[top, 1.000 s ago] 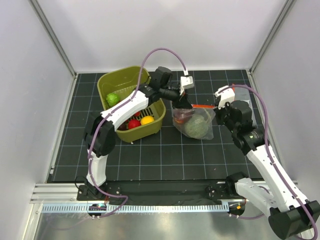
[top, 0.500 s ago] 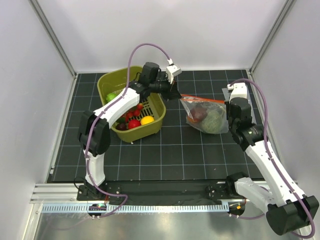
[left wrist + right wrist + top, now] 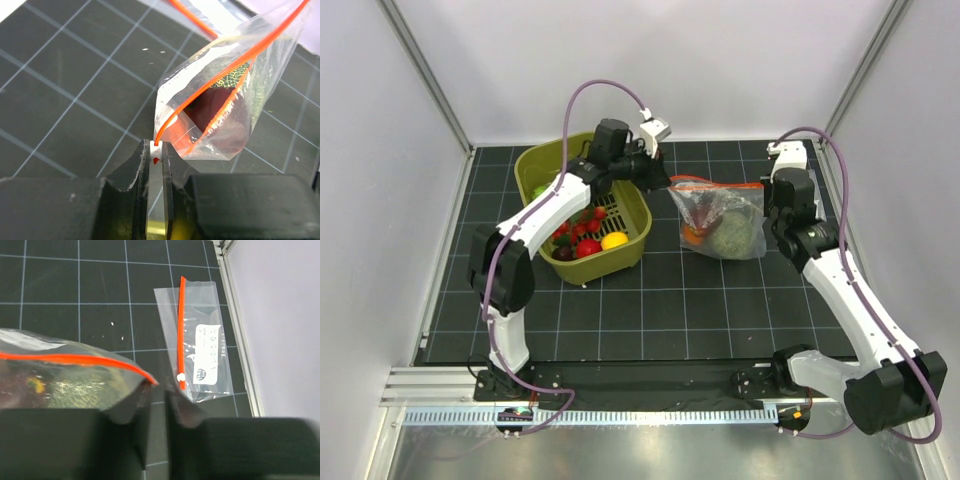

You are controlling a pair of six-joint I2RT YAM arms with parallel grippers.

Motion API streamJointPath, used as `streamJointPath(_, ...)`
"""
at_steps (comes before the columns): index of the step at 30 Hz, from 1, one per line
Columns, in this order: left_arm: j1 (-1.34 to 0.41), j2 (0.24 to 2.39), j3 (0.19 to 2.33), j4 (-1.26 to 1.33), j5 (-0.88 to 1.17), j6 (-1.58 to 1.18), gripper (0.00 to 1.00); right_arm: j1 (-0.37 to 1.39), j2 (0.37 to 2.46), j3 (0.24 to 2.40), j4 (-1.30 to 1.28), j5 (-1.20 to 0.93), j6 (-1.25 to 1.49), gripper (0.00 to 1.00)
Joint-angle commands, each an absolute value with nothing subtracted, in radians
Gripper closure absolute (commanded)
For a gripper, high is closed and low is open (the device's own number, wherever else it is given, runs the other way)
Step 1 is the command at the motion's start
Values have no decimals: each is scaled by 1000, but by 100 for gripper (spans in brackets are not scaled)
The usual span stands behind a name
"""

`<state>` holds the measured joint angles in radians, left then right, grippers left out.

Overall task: Place the food in the zip-top bag and seal the zipper
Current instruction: Place the zipper food storage bag at the center of the board.

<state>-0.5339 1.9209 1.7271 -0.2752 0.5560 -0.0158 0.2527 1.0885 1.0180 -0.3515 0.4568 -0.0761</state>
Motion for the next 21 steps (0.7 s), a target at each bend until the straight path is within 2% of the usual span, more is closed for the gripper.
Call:
streamJointPath(1, -511, 1839, 1723, -284, 451, -29, 83, 235, 1112, 1106, -296, 477, -12, 73)
streamJointPath(4, -511, 1809, 1707, -270, 440, -31, 69, 236, 1104, 1104, -273, 445, -2, 59)
streamJointPath(5, -511, 1801, 1692, -262, 439, -32, 62, 236, 1104, 1106, -273, 439, 23, 52)
streamJointPath(8, -511, 1770, 1658, -242, 457, -35, 55, 235, 1089, 1112, -276, 397, 32, 47)
streamJointPath(11, -512, 1726, 1616, -219, 477, -54, 48, 235, 1065, 1101, -261, 403, 70, 37)
streamJointPath(12, -511, 1717, 1608, -215, 469, -61, 43, 236, 1060, 1100, -255, 413, 89, 20)
streamJointPath(13, -512, 1709, 1602, -209, 457, -70, 41, 236, 1060, 1106, -242, 425, 128, 8)
streamJointPath(14, -509, 1695, 1600, -206, 443, -87, 36, 236, 1071, 1115, -242, 464, 165, 1)
streamJointPath(16, -500, 1693, 1608, -206, 402, -121, 30, 238, 1098, 1182, -299, 512, 292, 0)
streamJointPath(17, -496, 1694, 1621, -207, 384, -173, 17, 236, 1127, 1219, -336, 514, 313, 0)
streamJointPath(20, -460, 1710, 1635, -203, 356, -265, 1, 236, 1282, 1403, -521, 462, 353, 0)
streamJointPath(21, -448, 1715, 1632, -190, 365, -311, 0, 236, 1358, 1478, -564, 419, 366, 0)
